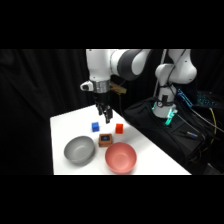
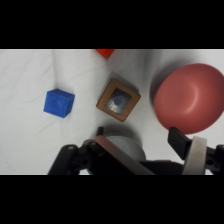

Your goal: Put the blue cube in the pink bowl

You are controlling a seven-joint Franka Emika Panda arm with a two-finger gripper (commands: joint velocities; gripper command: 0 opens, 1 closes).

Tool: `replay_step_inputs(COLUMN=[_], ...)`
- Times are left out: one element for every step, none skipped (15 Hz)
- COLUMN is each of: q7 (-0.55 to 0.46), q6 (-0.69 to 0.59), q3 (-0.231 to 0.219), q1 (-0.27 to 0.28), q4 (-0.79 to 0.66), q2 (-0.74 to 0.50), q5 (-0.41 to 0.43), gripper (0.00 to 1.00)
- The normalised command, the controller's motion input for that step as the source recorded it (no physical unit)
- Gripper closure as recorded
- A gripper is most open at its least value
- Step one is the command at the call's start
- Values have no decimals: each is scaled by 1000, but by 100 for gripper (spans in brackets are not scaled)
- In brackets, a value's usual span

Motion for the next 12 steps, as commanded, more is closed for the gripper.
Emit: replay_step_inputs(q7=[1, -18, -57, -101, -164, -239, -294, -333, -358, -417, -446, -391], q6=[-15, 20, 27, 35, 54, 74, 94, 111, 103, 122, 136, 125], q3=[15, 12, 10, -13, -35, -54, -71, -88, -97, -101, -94, -93], q1=[-14, -19, -26, -54, -81, -108, -132, -154, -166, -180, -178, -167], q4=[9, -7, -17, -9, -9, -12, -13, -5, 14, 36, 55, 89], q2=[-1, -16, -38, -43, -46, -46, -43, -28, -7, 21, 44, 75], q5=[-1, 4, 5, 7, 5, -4, 6, 12, 19, 47, 70, 67], gripper=[0, 0, 0, 0, 0, 0, 0, 0, 0, 0, 0, 0])
